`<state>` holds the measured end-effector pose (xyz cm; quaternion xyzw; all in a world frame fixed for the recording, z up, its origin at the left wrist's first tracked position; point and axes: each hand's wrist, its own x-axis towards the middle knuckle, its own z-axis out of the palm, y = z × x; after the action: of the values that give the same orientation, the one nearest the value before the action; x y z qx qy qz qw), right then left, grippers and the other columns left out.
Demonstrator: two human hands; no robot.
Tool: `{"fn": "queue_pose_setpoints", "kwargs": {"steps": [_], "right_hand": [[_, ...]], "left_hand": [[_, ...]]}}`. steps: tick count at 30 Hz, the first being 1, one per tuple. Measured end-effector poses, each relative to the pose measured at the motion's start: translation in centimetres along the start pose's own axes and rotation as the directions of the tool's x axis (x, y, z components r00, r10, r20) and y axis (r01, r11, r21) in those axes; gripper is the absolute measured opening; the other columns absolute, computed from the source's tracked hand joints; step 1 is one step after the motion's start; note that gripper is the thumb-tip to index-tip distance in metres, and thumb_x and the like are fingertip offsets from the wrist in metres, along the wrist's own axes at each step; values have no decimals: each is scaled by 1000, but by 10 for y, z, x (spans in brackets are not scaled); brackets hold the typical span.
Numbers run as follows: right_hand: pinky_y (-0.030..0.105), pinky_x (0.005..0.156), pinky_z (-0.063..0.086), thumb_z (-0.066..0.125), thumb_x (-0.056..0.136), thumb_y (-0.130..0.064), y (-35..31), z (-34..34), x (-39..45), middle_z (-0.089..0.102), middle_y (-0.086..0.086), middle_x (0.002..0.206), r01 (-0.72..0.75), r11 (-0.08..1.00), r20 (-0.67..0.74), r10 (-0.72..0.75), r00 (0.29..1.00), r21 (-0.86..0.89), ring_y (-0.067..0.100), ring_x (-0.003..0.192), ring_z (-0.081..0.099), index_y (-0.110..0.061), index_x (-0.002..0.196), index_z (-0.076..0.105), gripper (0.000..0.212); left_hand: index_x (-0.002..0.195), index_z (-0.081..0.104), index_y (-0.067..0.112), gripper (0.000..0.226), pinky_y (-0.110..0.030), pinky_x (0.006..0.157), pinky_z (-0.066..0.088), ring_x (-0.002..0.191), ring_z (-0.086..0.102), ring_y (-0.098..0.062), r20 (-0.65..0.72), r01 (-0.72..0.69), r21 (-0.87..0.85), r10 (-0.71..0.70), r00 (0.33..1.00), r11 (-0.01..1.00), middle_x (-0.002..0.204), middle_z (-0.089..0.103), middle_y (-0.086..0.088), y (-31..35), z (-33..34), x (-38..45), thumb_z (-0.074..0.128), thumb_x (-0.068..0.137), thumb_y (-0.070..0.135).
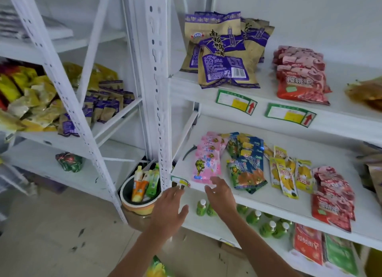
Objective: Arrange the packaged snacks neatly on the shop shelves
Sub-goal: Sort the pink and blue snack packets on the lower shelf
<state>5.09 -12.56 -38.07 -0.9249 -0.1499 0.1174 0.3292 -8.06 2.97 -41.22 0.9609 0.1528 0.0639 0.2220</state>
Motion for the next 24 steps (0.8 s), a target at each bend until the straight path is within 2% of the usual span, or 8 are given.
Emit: {"fn": "queue_pose_setpoints", "kwargs": {"steps": [6, 9, 11, 13, 15, 17, 19, 24], "right_hand": [[42, 73, 57, 62, 89, -43, -10, 34, 83, 56, 11, 127, -267, 955, -88, 279, 956, 126, 30, 87, 67, -25, 138, 30, 61], [46, 74, 61, 65, 80, -37, -10, 43, 108, 58, 5, 117, -335, 925, -132, 360, 923, 182, 29, 85, 68, -29, 126, 32, 57], [42, 74, 57, 68, 76, -38, -6, 46, 119, 62, 2, 112, -364, 908, -124, 394, 911, 210, 28, 87, 68, -29, 121, 39, 55], [36, 71, 48, 67, 74, -45, 1, 50, 116, 66, 0, 106, -344, 910, -144, 382, 913, 230, 27, 88, 66, -28, 118, 49, 51], [34, 67, 46, 68, 77, -52, 8, 54, 108, 67, -4, 91, -307, 919, -186, 355, 916, 246, 24, 82, 65, -27, 110, 57, 42], [34, 62, 40, 75, 83, -47, 12, 56, 106, 57, -9, 72, -282, 912, -200, 348, 916, 298, 17, 69, 55, -24, 91, 58, 29], [36, 56, 32, 78, 85, -37, 13, 56, 102, 42, -7, 62, -232, 899, -208, 324, 923, 371, 14, 59, 38, -19, 73, 45, 40], [21, 51, 24, 82, 88, -13, -5, 33, 81, 32, -11, 56, -172, 739, -133, 335, 933, 651, 8, 54, 28, -23, 57, 43, 50]], "left_hand": [[150, 42, 29, 51, -33, 103, 49, 134, 49, -10, 122, -5, -162, 25, 992, 987, 154, 42, 10, -2, 14, 89, 53, 102, 42], [127, 56, 28, 49, -40, 91, 55, 112, 60, -10, 145, 101, -361, -51, 988, 927, 128, 58, 8, -5, 26, 135, 50, 97, 67], [108, 59, 29, 33, -38, 87, 54, 105, 63, -12, 138, 172, -462, -121, 983, 870, 110, 64, 8, -9, 35, 159, 62, 95, 59], [110, 60, 32, 27, -28, 82, 54, 103, 68, -8, 133, 219, -579, -173, 976, 786, 105, 69, 14, -9, 38, 173, 74, 90, 44], [125, 58, 30, 43, -21, 77, 55, 96, 72, -2, 197, 294, -701, -221, 955, 649, 105, 74, 11, -8, 36, 183, 79, 88, 33], [123, 62, 24, 36, -28, 73, 60, 86, 75, -7, 247, 352, -762, -257, 934, 544, 97, 77, 1, -8, 33, 192, 78, 91, 19], [106, 70, 19, 17, -35, 69, 62, 79, 75, -16, 263, 349, -760, -232, 937, 548, 88, 78, -1, -6, 30, 195, 75, 92, 12], [86, 69, 3, 12, -20, 54, 46, 59, 58, -11, 370, 377, -795, -112, 922, 475, 66, 66, -1, -4, 6, 194, 76, 92, 11]]}}
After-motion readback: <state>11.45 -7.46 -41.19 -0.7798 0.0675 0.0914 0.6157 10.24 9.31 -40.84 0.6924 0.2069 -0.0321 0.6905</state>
